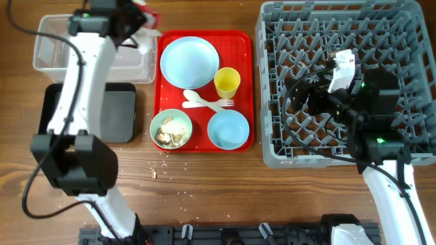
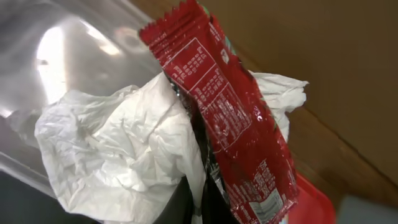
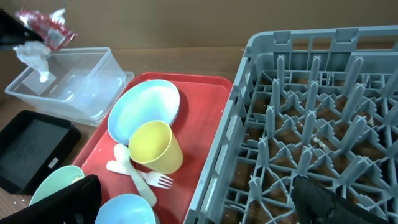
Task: Sort waste into correct bins and load items into the dishwasher rack
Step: 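Carry the wrapper and tissue with the left gripper into the clear bin, then grasp the yellow cup with the left gripper and lift it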
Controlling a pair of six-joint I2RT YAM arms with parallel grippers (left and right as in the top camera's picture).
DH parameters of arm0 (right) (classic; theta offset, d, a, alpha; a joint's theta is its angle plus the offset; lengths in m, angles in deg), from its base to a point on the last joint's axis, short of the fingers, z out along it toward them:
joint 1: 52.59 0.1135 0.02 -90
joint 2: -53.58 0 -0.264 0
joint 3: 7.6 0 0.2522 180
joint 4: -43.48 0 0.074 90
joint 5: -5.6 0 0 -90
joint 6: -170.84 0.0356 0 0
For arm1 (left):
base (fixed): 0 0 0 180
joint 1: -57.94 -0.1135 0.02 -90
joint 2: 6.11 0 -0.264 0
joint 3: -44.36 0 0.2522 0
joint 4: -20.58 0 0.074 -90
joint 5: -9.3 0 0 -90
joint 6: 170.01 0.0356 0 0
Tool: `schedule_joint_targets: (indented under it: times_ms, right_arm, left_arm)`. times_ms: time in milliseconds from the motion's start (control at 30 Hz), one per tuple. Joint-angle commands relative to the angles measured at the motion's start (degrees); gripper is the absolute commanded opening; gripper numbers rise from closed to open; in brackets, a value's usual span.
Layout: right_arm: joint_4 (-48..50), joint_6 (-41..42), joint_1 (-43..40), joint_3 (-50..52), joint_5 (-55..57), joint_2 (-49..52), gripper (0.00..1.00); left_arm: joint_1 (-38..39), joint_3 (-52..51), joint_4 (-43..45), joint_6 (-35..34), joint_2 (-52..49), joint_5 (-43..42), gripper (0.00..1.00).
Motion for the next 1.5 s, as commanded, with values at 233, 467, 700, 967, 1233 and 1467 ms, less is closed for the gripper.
schedule_joint_targets:
  times_ms: [233, 467, 700, 967, 1233, 1467]
  right_arm:
    - [0.66, 0.81, -0.24, -1.64, -1.16, 0.63, 1.00]
    - [0.72, 0.81, -0.24, -1.64, -1.20, 0.63, 1.00]
    - [0.09, 0.81, -0.24, -1.64, -1.38, 0.63, 1.00]
    - [-1.38, 0.81, -0.24, -1.64, -1.38, 0.63, 1.00]
    - [-1.38, 0.81, -0.24, -1.64, -1.38, 0.63, 1.00]
    - [-1.36, 0.83, -0.24, -1.64, -1.38, 0.63, 1.00]
  left_arm:
    - [-9.03, -0.55, 7.10, 1.11, -14.27, 0.02, 0.95]
    - [-4.72, -0.44, 5.22, 21.29, -5.51, -28.00, 0.93]
    - [13.77, -2.58, -6.12, 40.63, -6.84, -33.05, 0.90]
    - [21.22, -2.62, -11.13, 41.62, -10.49, -21.88, 0.83]
    - [19.98, -2.64, -9.94, 41.38, -12.02, -20.68, 0.71]
    - [21.33, -2.97, -9.25, 39.82, -13.90, -20.74, 0.35]
